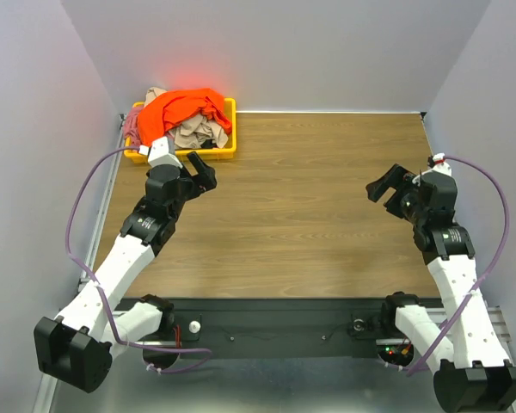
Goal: Fold and stack the t-shirts
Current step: Grab crumpled tshirt from bin with the left arm
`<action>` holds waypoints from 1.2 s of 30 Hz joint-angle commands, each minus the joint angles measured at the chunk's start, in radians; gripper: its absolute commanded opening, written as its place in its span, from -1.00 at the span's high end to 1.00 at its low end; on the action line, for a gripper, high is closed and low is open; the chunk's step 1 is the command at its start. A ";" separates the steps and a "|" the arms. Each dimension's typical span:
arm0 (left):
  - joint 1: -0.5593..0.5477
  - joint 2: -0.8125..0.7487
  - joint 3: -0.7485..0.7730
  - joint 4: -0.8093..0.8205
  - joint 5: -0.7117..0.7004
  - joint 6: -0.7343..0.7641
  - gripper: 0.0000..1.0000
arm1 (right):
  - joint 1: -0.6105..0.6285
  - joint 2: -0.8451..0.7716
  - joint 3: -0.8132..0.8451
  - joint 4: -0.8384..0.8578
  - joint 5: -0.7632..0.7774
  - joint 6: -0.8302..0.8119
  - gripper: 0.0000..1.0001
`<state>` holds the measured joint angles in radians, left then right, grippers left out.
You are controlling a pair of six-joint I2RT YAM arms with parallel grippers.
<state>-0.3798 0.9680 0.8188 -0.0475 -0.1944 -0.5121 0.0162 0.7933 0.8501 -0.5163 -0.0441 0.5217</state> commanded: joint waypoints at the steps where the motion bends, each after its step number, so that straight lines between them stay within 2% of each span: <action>1: -0.002 0.009 0.069 0.043 -0.106 0.026 -0.97 | -0.002 -0.029 0.015 0.036 0.038 -0.011 -1.00; 6: 0.039 0.170 0.221 0.043 -0.244 0.064 -0.97 | -0.002 0.013 0.017 0.045 0.064 -0.037 -1.00; 9: 0.138 0.279 0.345 0.043 -0.189 0.081 -0.97 | -0.002 0.073 0.027 0.050 0.050 -0.019 -1.00; 12: 0.229 0.476 0.475 0.081 -0.085 0.104 -0.97 | -0.002 0.122 0.046 0.058 0.085 0.000 -1.00; 14: 0.257 0.559 0.541 0.103 -0.059 0.125 -0.97 | -0.002 0.132 0.047 0.064 0.098 0.008 -1.00; 17: 0.283 0.745 0.724 0.078 -0.030 0.193 -0.97 | -0.002 0.135 0.041 0.070 0.104 -0.002 -1.00; 18: 0.286 0.791 0.825 0.065 -0.037 0.207 -0.97 | -0.002 0.133 0.040 0.070 0.107 -0.003 -1.00; 20: 0.291 0.929 0.928 0.010 -0.079 0.242 -0.97 | -0.002 0.124 0.030 0.071 0.128 -0.002 -1.00; 21: 0.294 0.974 1.038 -0.015 -0.079 0.247 -0.97 | -0.002 0.119 0.029 0.071 0.136 -0.002 -1.00; 25: 0.309 1.179 1.232 -0.057 -0.063 0.274 -0.97 | -0.004 0.089 0.009 0.078 0.168 0.011 -1.00; 29: 0.314 1.287 1.370 -0.066 -0.036 0.287 -0.95 | -0.002 0.063 -0.002 0.079 0.194 0.003 -1.00; 33: 0.314 1.339 1.431 -0.046 -0.014 0.296 -0.80 | -0.002 0.063 -0.002 0.081 0.181 -0.006 -1.00; 34: 0.314 1.350 1.435 -0.045 -0.013 0.297 -0.64 | -0.002 0.064 -0.002 0.081 0.178 -0.009 -1.00; 35: 0.314 1.350 1.438 -0.043 -0.008 0.300 -0.58 | -0.002 0.067 0.001 0.081 0.176 -0.009 -1.00; 36: 0.314 1.353 1.435 -0.040 -0.008 0.307 -0.34 | -0.002 0.070 0.001 0.081 0.171 -0.011 -1.00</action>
<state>-0.0738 2.3501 2.1792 -0.1253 -0.2180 -0.2367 0.0162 0.8650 0.8501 -0.4862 0.1169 0.5232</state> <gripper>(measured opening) 0.800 0.998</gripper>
